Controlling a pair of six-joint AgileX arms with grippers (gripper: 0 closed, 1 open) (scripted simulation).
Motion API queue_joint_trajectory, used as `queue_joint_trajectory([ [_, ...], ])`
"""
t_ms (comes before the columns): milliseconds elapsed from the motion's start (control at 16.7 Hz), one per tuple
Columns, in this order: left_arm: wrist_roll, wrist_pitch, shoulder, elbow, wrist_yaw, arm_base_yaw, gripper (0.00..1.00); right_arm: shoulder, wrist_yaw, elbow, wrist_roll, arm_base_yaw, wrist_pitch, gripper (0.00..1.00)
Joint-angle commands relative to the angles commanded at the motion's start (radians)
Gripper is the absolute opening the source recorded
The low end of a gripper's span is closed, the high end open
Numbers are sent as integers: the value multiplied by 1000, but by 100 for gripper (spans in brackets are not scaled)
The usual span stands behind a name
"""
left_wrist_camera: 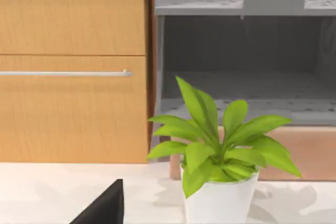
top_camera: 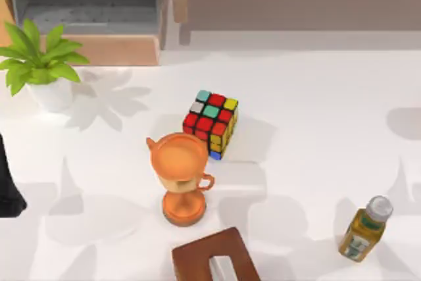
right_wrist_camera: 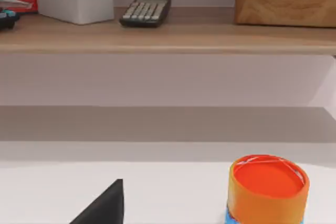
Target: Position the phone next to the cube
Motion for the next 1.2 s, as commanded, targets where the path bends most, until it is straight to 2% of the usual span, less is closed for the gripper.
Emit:
queue_joint_trajectory([
  [240, 0, 0, 0, 0, 0, 0, 100, 31, 1, 23, -6, -12, -18, 100],
  [480, 0, 0, 0, 0, 0, 0, 100, 221, -1, 152, -40, -72, -116, 100],
  [1200, 0, 0, 0, 0, 0, 0, 100, 1329, -12, 805, -201, -378, -656, 100],
])
